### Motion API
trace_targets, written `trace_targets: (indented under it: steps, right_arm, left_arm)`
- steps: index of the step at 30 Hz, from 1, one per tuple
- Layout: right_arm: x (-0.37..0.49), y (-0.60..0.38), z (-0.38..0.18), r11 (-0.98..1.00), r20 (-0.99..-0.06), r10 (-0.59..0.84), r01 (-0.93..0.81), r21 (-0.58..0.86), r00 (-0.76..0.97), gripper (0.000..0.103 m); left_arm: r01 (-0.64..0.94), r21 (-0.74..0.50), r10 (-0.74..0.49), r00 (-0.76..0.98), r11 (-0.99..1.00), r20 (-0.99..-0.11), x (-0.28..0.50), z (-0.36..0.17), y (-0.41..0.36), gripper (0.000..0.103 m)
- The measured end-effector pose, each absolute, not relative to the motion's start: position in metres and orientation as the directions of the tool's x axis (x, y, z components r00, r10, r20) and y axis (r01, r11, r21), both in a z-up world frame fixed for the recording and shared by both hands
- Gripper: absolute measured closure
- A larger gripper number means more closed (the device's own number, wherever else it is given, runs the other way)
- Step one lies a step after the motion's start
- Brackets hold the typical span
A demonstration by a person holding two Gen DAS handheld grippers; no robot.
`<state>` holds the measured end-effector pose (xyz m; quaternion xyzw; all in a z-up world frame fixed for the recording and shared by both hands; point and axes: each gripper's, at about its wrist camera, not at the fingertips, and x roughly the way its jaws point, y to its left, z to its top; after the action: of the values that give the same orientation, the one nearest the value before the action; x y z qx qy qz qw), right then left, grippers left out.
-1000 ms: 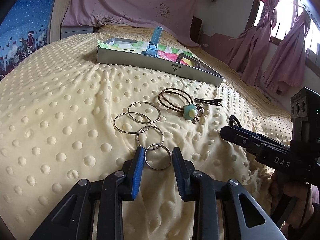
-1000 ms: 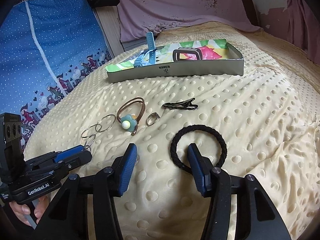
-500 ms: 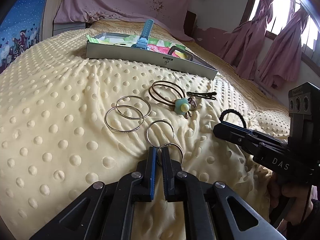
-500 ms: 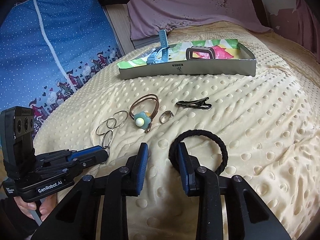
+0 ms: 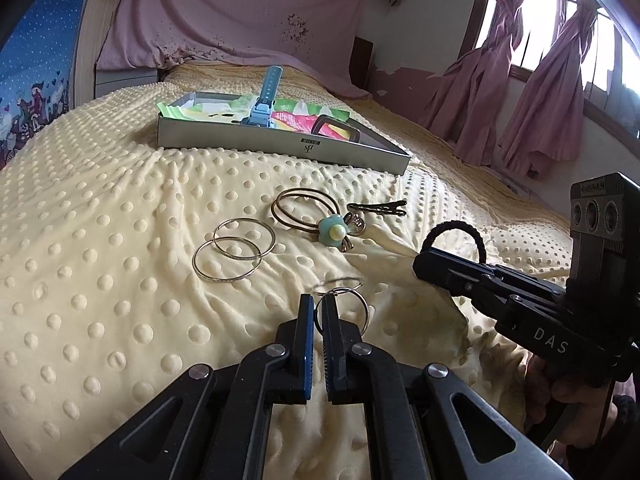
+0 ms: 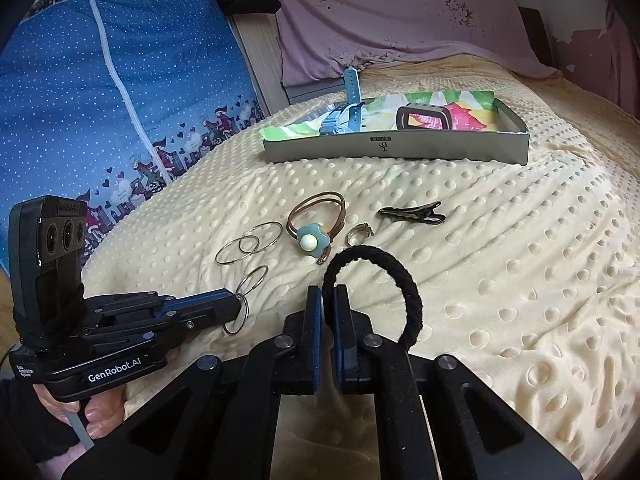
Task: Organize jewelry
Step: 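Carry ring with left tool toward tray while right tool carries hair tie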
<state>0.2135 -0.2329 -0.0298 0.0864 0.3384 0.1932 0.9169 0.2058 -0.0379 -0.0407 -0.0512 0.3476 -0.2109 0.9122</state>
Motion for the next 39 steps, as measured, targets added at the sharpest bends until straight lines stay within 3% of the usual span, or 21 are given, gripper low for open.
trace_targets:
  steps: [25,39]
  right_arm:
    - [0.187,-0.252,0.017,0.897,-0.411,0.420,-0.303,0.321,0.809,0.098]
    - [0.276,-0.262,0.038,0.874,-0.441,0.462,-0.309,0.375,0.770,0.098]
  left_arm:
    - [0.362,-0.262,-0.447,0.729,0.895,-0.519,0.224,0.022,-0.047,0.099]
    - [0.273,-0.272,-0.376,0.791,0.923,-0.482,0.332,0.055,-0.030,0.099]
